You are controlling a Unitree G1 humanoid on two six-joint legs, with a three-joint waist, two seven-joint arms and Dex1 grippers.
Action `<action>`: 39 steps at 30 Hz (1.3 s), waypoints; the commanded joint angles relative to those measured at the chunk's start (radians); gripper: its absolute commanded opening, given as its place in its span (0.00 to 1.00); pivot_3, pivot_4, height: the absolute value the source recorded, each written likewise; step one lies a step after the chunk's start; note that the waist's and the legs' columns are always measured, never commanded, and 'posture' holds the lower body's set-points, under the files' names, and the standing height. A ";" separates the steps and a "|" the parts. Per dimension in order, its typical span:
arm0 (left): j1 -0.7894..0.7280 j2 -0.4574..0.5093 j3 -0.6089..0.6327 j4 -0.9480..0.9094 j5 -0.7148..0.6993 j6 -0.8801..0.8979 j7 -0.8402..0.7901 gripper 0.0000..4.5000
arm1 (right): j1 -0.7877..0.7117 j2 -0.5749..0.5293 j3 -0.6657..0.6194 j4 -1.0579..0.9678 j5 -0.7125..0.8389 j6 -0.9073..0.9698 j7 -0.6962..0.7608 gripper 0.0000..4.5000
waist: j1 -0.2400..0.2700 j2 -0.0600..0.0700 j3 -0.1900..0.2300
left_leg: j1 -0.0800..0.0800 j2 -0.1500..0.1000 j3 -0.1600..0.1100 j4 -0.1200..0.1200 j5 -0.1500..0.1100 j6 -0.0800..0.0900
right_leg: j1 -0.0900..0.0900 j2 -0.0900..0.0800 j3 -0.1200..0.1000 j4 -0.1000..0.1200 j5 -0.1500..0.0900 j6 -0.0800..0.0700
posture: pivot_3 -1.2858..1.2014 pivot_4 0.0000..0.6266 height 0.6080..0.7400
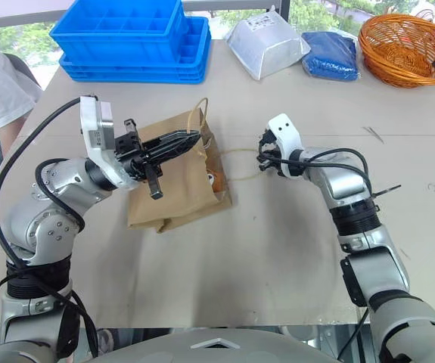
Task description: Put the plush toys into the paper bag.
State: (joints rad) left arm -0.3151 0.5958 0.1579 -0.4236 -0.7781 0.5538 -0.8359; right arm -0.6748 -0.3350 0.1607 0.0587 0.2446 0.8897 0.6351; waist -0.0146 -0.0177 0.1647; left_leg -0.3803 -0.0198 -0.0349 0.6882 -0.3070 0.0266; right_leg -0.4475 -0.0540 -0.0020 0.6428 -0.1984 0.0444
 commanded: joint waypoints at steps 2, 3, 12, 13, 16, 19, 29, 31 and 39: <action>0.006 0.003 0.023 -0.029 -0.006 -0.024 0.007 0.00 | 0.033 -0.046 -0.043 -0.171 0.066 0.011 0.049 0.19 | 0.000 0.000 0.000 | 0.000 0.000 0.000 0.000 0.000 0.000 | 0.000 0.000 0.000 0.000 0.000 0.000 | 0.52 0.24 1.00; 0.005 0.002 0.020 -0.026 -0.006 -0.025 0.006 0.00 | 0.042 -0.042 -0.042 -0.164 0.054 0.011 0.022 0.31 | -0.001 0.000 0.000 | 0.000 0.000 0.001 0.000 0.000 0.000 | 0.000 0.000 0.000 0.000 0.000 0.000 | 0.52 0.24 1.00; -0.008 0.004 0.011 -0.006 -0.005 -0.028 -0.013 0.00 | 0.036 -0.002 -0.042 -0.064 0.024 0.043 -0.084 0.82 | -0.001 0.000 0.000 | 0.001 0.001 0.002 0.000 0.000 0.000 | 0.000 0.001 0.001 0.000 0.000 0.000 | 0.52 0.24 1.00; -0.011 0.004 0.009 -0.005 -0.005 -0.027 -0.015 0.00 | 0.041 0.007 -0.043 -0.048 0.032 0.047 -0.082 0.82 | -0.001 0.000 0.000 | 0.001 0.001 0.001 0.000 0.000 0.000 | 0.000 0.001 0.001 0.000 0.000 0.000 | 0.52 0.24 1.00; -0.013 0.005 0.008 -0.001 0.000 -0.031 -0.021 0.00 | 0.049 0.030 -0.036 -0.031 0.053 0.055 -0.067 0.62 | -0.002 0.000 0.000 | 0.001 0.000 0.001 0.000 0.000 0.000 | 0.000 0.001 0.001 0.000 0.000 0.000 | 0.52 0.24 1.00; -0.015 0.003 0.008 0.000 0.003 -0.035 -0.020 0.00 | 0.054 0.040 -0.026 -0.036 0.050 0.034 -0.063 0.32 | -0.004 0.000 0.000 | 0.001 0.001 0.002 0.000 0.000 0.000 | 0.000 0.001 0.001 0.000 0.000 0.000 | 0.52 0.24 1.00; -0.027 -0.015 0.008 0.010 0.005 -0.044 -0.004 0.00 | 0.106 0.085 -0.115 -0.164 0.188 0.065 -0.035 0.01 | -0.001 0.000 0.000 | 0.000 0.001 0.001 0.000 0.000 0.000 | 0.000 0.002 0.001 0.000 0.000 0.000 | 0.52 0.24 1.00; -0.033 -0.020 0.010 0.014 0.001 -0.040 0.000 0.00 | 0.112 0.095 -0.162 -0.199 0.230 0.097 -0.053 0.01 | -0.001 0.000 0.000 | 0.000 0.001 0.001 0.000 0.000 0.000 | 0.000 0.001 0.001 0.000 0.000 0.000 | 0.52 0.24 1.00; -0.111 -0.038 0.063 0.095 -0.044 -0.019 0.041 0.00 | 0.069 0.138 -0.499 -0.463 0.581 0.339 -0.202 0.01 | 0.001 0.000 0.000 | 0.000 0.001 0.000 0.000 0.000 0.000 | 0.000 0.001 0.000 0.000 0.000 0.000 | 0.52 0.24 1.00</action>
State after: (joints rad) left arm -0.3861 0.5595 0.1831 -0.3439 -0.7907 0.5397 -0.8087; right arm -0.5592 -0.2136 -0.2253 -0.2837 0.6722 1.1563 0.4847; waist -0.0132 -0.0175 0.1648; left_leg -0.3802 -0.0188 -0.0348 0.6882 -0.3070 0.0267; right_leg -0.4472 -0.0527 -0.0020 0.6429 -0.1984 0.0444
